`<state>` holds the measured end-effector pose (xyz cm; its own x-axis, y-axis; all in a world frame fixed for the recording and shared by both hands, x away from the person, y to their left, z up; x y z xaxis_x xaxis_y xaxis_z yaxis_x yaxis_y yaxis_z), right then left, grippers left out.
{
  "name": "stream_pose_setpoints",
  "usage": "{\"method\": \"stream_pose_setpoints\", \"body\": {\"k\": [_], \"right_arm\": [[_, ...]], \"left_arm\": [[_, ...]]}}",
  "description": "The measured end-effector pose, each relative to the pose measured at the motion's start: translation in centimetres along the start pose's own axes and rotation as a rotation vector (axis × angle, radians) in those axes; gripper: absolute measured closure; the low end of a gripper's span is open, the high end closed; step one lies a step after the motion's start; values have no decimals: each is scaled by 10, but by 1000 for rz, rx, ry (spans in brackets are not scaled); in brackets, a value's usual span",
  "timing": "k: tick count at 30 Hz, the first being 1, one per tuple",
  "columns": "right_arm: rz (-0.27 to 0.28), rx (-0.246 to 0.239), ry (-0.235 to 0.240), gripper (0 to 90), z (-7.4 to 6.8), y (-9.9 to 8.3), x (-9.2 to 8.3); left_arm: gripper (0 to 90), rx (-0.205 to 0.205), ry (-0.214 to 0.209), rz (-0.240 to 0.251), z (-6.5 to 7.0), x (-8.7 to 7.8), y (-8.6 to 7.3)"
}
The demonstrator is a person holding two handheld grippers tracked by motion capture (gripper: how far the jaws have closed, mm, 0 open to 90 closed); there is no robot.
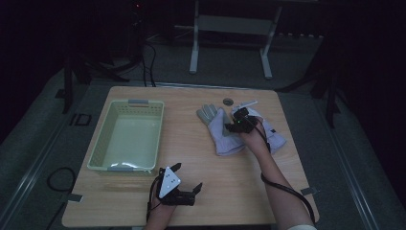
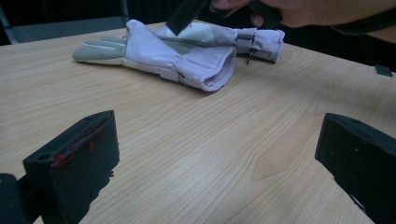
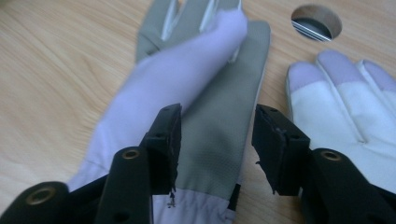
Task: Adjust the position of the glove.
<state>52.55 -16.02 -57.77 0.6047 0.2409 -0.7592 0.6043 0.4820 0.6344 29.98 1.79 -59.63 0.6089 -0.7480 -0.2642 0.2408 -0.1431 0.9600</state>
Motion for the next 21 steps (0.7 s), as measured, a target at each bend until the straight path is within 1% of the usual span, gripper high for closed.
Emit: {"method": "stream_pose_setpoints", "body": {"k": [4, 5, 6, 8, 9, 11, 12, 15, 16, 18, 19, 20, 21], "right_arm": [[-12, 0, 2, 510, -1, -4, 9], [-12, 0, 2, 510, -1, -4, 9], [-26, -25, 10, 487, -5, -8, 17], [-39, -51, 5, 493, -7, -14, 24], [-39, -51, 5, 493, -7, -14, 24], [-30, -41, 26, 499, -8, -18, 29], [-27, -29, 39, 513, -8, -19, 29], [-24, -24, 52, 532, -7, -20, 29], [-22, -36, 59, 557, -8, -20, 29], [-25, -43, 62, 594, -8, -19, 29], [-25, -43, 62, 594, -8, -19, 29], [-34, -39, 61, 670, -9, -19, 29], [-34, -39, 61, 670, -9, -19, 29]], "left_arm": [[0, 0, -1, 0, 0, 0, 0], [0, 0, -1, 0, 0, 0, 0], [0, -1, -2, 1, 0, 0, 0], [0, -4, -1, 2, 0, 0, 0], [0, -4, -1, 2, 0, 0, 0], [0, -4, -2, 2, 0, 0, 0], [0, -4, -2, 1, 0, 0, 0], [0, -4, -2, 1, 0, 0, 0], [0, -5, -3, 1, 0, 0, 0], [0, -6, -3, 1, 0, 0, 0], [0, -6, -3, 1, 0, 0, 0], [0, -7, -3, 0, 0, 0, 0], [0, -7, -3, 0, 0, 0, 0]]}}
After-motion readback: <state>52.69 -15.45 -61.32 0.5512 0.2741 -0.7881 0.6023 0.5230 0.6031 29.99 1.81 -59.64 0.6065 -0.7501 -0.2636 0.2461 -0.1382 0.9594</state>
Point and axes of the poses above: each handheld gripper's, and its own axes: x roughly forward along the jaws, y roughly out of its top, z roughly to its right, the point moved 9 cm from there along x, roughly forward along the jaws, and after that the axes turned 8 degrees about -y, right-handed, at the moved point
